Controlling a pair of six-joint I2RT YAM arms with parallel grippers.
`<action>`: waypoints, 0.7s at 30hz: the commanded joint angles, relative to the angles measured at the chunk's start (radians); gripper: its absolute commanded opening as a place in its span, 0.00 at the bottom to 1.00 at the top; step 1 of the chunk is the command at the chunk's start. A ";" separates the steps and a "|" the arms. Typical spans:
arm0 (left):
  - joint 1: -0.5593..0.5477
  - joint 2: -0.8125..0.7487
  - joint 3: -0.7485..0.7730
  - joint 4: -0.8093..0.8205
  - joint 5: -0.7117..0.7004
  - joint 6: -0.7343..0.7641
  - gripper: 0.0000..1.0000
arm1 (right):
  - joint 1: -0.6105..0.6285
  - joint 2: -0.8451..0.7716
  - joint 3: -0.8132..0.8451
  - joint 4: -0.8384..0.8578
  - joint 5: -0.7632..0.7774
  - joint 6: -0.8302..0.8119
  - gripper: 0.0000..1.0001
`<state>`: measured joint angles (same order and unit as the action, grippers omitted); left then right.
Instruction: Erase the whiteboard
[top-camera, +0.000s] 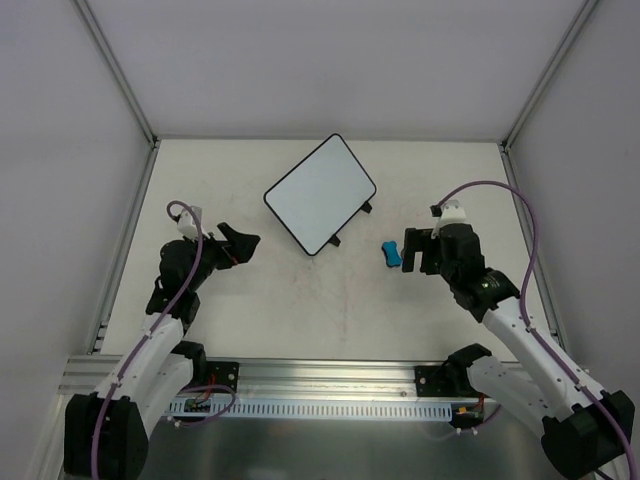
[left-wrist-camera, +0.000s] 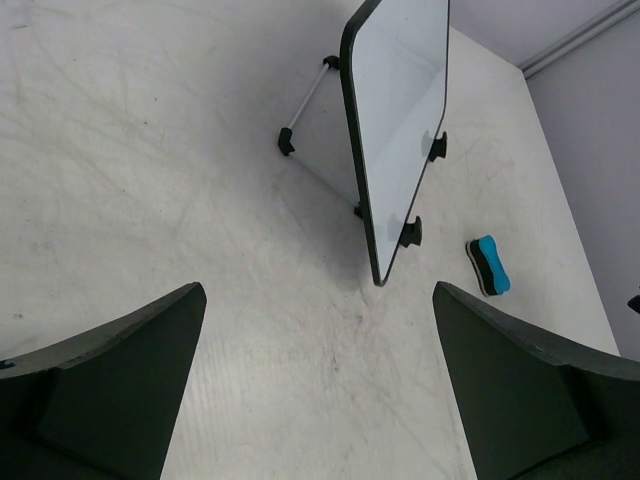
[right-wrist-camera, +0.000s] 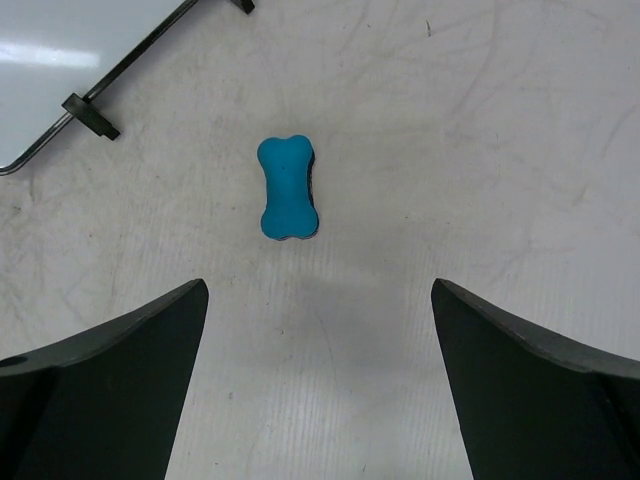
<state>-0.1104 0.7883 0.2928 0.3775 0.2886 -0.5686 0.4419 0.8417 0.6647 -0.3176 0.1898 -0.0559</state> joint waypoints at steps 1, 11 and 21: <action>0.002 -0.075 0.020 -0.164 -0.025 0.068 0.99 | -0.002 -0.018 -0.058 0.084 0.010 -0.006 0.99; 0.002 -0.259 -0.047 -0.253 -0.060 0.148 0.99 | 0.000 -0.121 -0.260 0.337 -0.021 -0.019 0.99; 0.002 -0.322 -0.064 -0.256 -0.075 0.162 0.99 | -0.002 -0.105 -0.270 0.348 -0.032 -0.012 0.99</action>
<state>-0.1104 0.4770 0.2306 0.1143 0.2249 -0.4316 0.4419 0.7383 0.3954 -0.0284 0.1669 -0.0608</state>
